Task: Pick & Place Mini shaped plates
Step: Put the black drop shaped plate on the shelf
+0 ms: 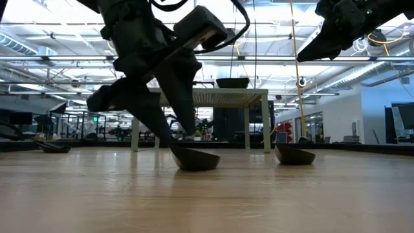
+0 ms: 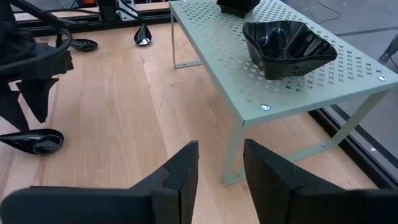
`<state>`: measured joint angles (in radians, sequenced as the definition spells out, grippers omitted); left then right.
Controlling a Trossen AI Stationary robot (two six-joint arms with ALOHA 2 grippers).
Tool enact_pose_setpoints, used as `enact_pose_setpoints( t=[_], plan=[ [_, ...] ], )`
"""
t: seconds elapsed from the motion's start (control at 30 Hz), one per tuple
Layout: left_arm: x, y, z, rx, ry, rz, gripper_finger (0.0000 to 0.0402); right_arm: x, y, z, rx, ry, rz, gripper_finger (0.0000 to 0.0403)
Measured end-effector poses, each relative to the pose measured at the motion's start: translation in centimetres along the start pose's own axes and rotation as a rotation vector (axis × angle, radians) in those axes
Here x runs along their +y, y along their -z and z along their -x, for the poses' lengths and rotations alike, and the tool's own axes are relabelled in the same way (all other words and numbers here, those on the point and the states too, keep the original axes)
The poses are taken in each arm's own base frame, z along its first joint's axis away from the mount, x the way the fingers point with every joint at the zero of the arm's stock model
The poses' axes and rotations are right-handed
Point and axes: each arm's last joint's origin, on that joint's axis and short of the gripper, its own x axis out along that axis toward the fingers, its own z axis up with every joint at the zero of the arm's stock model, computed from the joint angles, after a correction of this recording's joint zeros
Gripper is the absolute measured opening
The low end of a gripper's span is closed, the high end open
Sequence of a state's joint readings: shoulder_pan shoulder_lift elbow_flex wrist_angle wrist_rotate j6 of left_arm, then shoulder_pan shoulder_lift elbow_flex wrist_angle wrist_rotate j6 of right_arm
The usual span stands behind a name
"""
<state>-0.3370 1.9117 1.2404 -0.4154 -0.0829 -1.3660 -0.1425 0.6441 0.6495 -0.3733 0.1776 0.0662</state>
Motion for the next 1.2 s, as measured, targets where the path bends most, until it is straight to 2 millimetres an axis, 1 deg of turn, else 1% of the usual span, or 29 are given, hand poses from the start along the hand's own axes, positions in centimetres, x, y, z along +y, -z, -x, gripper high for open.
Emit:
enact_pose_setpoints(
  t=[0.23, 0.53, 0.67, 0.77, 0.87, 0.93, 1.0, 1.13, 1.2],
  plan=[
    [0.4, 0.4, 0.0, -0.010, -0.045, 0.018, 0.0145, 0.0, 0.0, 0.0, 0.000, 0.000, 0.000, 0.0116],
    [0.3, 0.5, 0.0, -0.009, -0.041, 0.021, 0.0145, 0.0, 0.0, 0.0, 0.000, 0.000, 0.000, 0.0116],
    [0.5, 0.6, -1.0, -0.001, -0.059, 0.045, 0.0145, 0.0, 0.0, 0.0, 0.000, 0.000, 0.000, 0.0116],
    [0.5, 0.9, -2.2, 0.044, -0.041, 0.049, 0.0145, 0.0, 0.0, 0.0, 0.000, 0.000, 0.000, 0.0116],
    [0.6, 1.0, -2.6, 0.073, -0.048, 0.072, 0.0143, 0.0, 0.0, 0.0, -0.001, 0.000, 0.000, 0.0116],
    [0.7, 1.0, -2.6, 0.082, -0.058, 0.082, 0.0129, 0.0, 0.0, 0.0, 0.000, 0.000, 0.001, 0.0116],
    [0.7, 1.0, -2.6, 0.082, -0.060, 0.082, 0.0102, 0.0, 0.0, 0.0, 0.000, 0.000, 0.001, 0.0116],
    [0.7, 1.0, -2.5, 0.090, -0.053, 0.088, 0.0021, 0.0, 0.0, 0.0, 0.000, 0.000, 0.001, 0.0116],
    [0.6, 0.8, -2.5, 0.094, -0.038, 0.105, 0.0011, 0.0, 0.0, 0.0, 0.000, 0.000, 0.001, 0.0116]
  ],
)
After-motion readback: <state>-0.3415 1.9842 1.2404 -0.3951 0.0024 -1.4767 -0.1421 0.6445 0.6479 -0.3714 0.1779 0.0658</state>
